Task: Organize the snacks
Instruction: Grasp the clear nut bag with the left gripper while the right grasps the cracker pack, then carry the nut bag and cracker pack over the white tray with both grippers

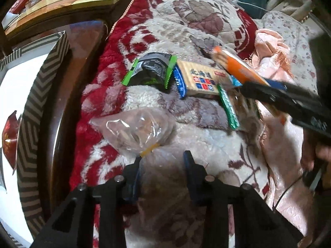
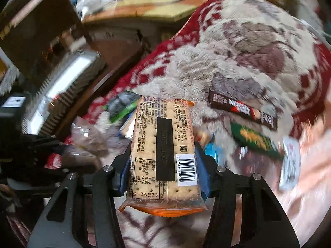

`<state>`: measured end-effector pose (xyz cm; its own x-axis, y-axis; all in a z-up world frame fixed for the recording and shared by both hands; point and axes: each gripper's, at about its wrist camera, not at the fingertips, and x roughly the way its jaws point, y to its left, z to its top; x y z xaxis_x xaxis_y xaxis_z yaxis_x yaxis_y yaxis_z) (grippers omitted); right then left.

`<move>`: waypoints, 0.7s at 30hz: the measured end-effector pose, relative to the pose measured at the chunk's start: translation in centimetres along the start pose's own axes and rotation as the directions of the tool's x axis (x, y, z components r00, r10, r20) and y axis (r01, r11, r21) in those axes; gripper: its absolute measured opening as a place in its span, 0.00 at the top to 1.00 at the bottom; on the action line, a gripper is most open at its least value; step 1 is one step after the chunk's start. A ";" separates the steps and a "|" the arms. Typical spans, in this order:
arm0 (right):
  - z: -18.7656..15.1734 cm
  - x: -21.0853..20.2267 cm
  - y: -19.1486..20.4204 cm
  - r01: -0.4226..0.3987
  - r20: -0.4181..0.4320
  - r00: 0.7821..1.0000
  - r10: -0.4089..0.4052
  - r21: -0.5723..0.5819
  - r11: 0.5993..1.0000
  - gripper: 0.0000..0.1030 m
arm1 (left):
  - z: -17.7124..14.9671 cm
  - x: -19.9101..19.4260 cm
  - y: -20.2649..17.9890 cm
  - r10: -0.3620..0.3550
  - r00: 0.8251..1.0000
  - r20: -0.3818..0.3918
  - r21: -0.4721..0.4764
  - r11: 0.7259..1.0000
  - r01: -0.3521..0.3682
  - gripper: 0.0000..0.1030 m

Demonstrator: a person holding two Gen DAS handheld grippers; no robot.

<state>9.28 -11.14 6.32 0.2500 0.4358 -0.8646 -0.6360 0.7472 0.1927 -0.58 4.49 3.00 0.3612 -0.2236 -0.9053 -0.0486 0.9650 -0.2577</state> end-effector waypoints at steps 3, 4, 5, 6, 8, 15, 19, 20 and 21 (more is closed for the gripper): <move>-2.2 -1.8 0.3 -0.014 0.058 0.998 0.010 0.073 0.997 0.49 | -0.5 -0.7 -0.3 0.019 1.000 0.014 0.008 1.000 -0.019 0.62; -2.8 -2.0 0.6 -0.014 0.065 0.998 0.009 0.086 0.996 0.49 | -0.6 -0.9 -0.3 0.026 1.000 0.017 0.011 1.000 -0.026 0.63; -3.3 -2.2 0.9 -0.011 0.071 0.997 0.004 0.096 0.995 0.49 | -0.8 -1.1 -0.2 0.029 0.999 0.022 0.011 1.000 -0.029 0.63; -3.9 -2.5 1.2 -0.007 0.077 0.997 -0.001 0.108 0.994 0.49 | -1.0 -1.4 -0.2 0.032 0.999 0.029 0.010 0.999 -0.032 0.63; -4.9 -3.0 1.5 -0.022 0.095 0.995 0.009 0.142 0.990 0.49 | -1.4 -2.0 -0.2 0.051 0.998 0.048 0.012 0.999 -0.052 0.63; -6.9 -3.9 3.4 -0.057 0.136 0.990 0.032 0.187 0.981 0.49 | -2.2 -4.2 0.0 0.097 0.989 0.110 0.014 0.995 -0.099 0.63; -7.0 -3.7 4.6 -0.075 0.131 0.990 0.050 0.186 0.980 0.49 | -2.4 -5.7 0.3 0.117 0.982 0.150 0.013 0.993 -0.121 0.63; -6.9 -3.7 5.0 -0.077 0.131 0.990 0.054 0.180 0.981 0.49 | -2.4 -6.1 0.4 0.126 0.979 0.160 0.011 0.992 -0.129 0.63; -6.8 -3.8 5.5 -0.073 0.137 0.989 0.049 0.174 0.982 0.49 | -2.5 -6.6 0.7 0.133 0.976 0.172 0.008 0.991 -0.137 0.63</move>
<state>-0.11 -12.12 7.51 0.3157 0.5365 -0.7826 -0.5160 0.7893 0.3328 -5.31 6.25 7.94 0.5063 -0.0660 -0.8599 -0.0902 0.9875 -0.1289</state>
